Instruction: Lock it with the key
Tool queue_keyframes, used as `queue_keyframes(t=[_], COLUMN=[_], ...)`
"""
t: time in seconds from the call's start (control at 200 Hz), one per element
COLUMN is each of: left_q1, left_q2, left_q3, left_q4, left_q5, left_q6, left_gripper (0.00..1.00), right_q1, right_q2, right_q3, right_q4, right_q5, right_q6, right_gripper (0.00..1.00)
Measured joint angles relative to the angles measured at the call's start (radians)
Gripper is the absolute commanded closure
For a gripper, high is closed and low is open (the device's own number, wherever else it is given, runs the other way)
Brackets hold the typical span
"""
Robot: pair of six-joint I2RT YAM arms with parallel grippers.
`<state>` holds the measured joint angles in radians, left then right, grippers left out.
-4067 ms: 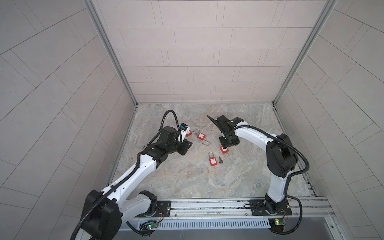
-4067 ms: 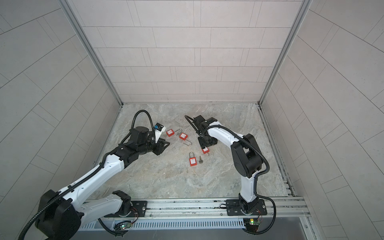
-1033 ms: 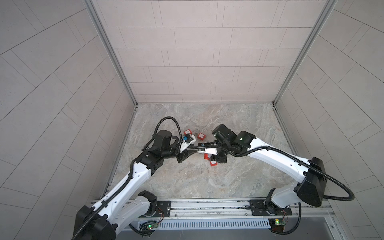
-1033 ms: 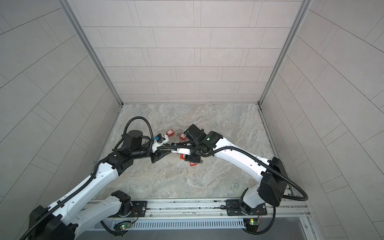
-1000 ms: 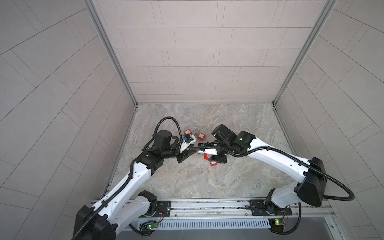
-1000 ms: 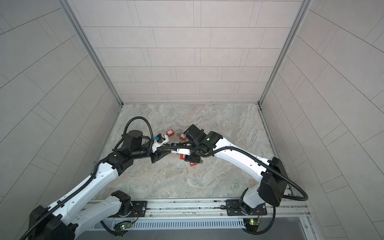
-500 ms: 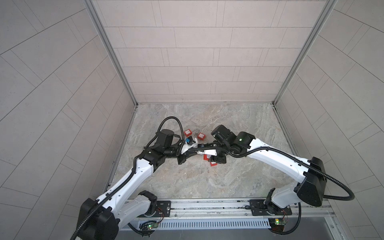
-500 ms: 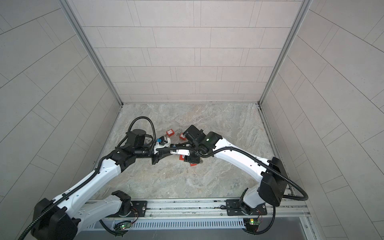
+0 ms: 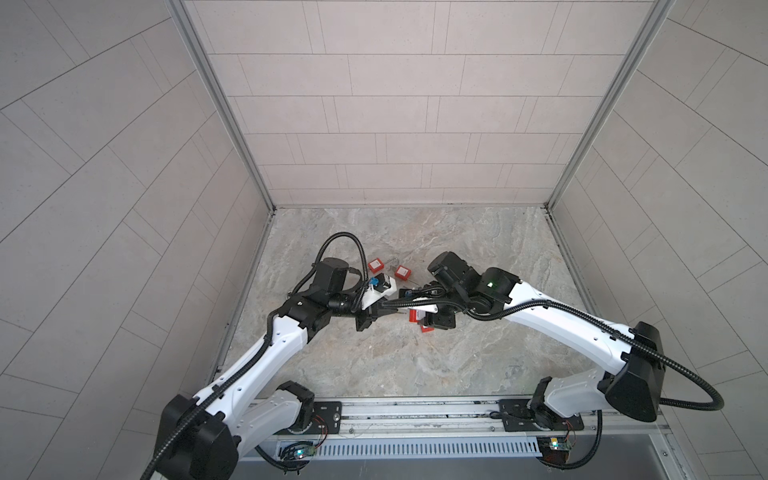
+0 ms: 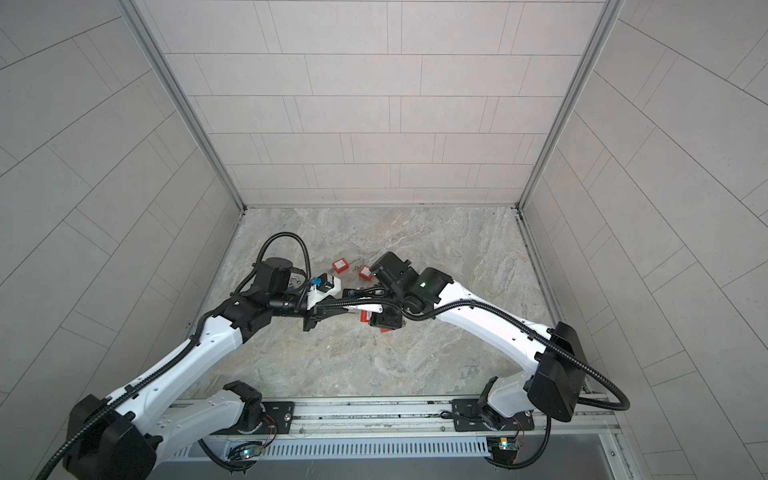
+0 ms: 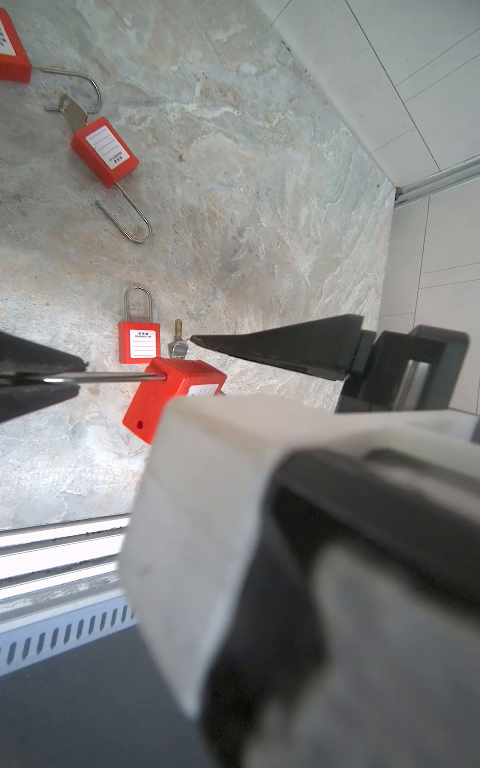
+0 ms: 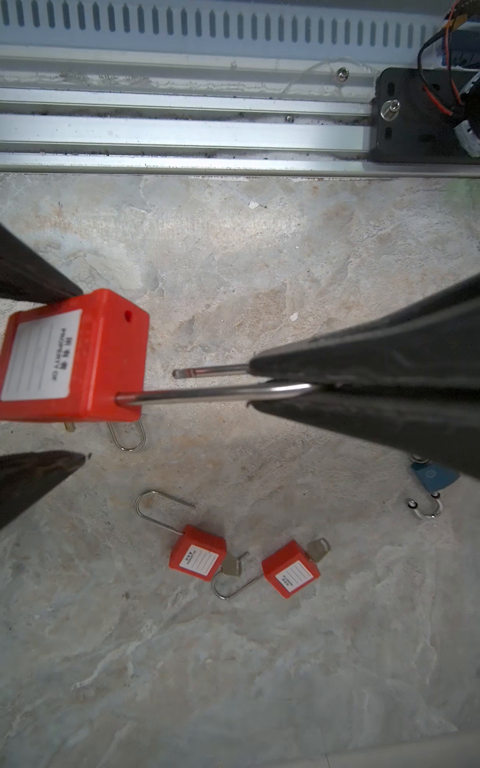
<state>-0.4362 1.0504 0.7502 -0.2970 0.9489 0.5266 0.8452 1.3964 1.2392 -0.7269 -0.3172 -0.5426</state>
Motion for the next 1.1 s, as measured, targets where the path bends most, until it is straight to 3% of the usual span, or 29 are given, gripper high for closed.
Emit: queue_keyframes(t=[0.3, 0.625, 1.101], left_q1=[-0.028, -0.074, -0.089], left_q2=[-0.013, -0.023, -0.032], left_q3=[-0.011, -0.040, -0.065], left_q4=[0.114, 0.258, 0.331], left_q5=[0.024, 0.018, -0.002], left_q6=[-0.071, -0.159, -0.190], left_gripper=[1.00, 1.00, 1.00], right_q1=[-0.098, -0.179, -0.197], right_q2=[-0.042, -0.005, 0.065], right_q3=[-0.027, 0.060, 0.160], right_q4=[-0.048, -0.141, -0.288], right_q5=[-0.095, -0.218, -0.326], right_q6=[-0.008, -0.057, -0.135], right_gripper=[0.41, 0.48, 0.74])
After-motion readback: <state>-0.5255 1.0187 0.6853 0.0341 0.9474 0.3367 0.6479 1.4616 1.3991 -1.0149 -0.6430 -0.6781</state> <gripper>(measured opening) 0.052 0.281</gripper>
